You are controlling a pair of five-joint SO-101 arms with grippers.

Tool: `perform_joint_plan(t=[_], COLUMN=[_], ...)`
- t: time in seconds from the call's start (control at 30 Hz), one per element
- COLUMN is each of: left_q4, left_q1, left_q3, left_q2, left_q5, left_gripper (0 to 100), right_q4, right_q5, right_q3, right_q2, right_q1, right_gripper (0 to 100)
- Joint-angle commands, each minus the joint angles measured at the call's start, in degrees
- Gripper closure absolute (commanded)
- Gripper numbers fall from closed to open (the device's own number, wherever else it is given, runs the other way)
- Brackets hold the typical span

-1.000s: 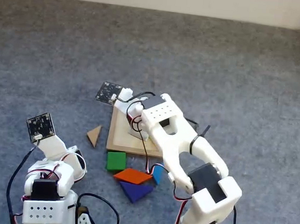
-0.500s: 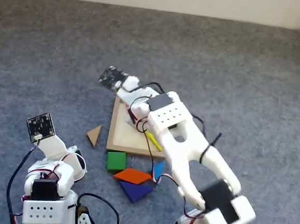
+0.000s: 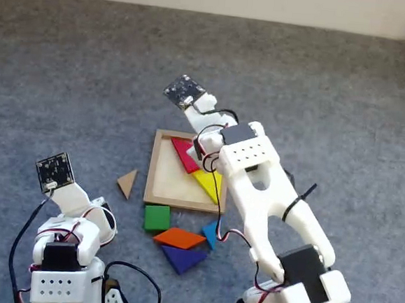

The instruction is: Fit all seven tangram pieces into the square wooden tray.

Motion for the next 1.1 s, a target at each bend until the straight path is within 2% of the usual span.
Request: perform_joint_plan(t=[0.0,0.2,0.67,0.9,1.07], left_q4=[0.3,0.3,0.3,0.3,0.3], left_q1=[1.2,1.2,1.2,1.2,1.2], left_q3=[1.3,1.3,1.3,1.3,1.3], left_q2=[0.4,0.4,0.4,0.4,0.4], left_q5=[-0.4,-0.4,-0.4,-0.4,-0.4], left_gripper=[96,96,96,96,96], right_q4=[-1.1,-3.6,-8.4,-8.1,-8.1], right_q5=[-0.4,-0.7,-0.8,-0.8,-0.9], right_q3=[-0.7,-1.4,-1.7,-1.7,-1.2], right_q2=[3.0,9.4,13.9,13.2,5.7], right_q1=[0.8,0.8,0.6,0.6,0.6], right_gripper=[89.3,89.3,89.3,89.3,89.3])
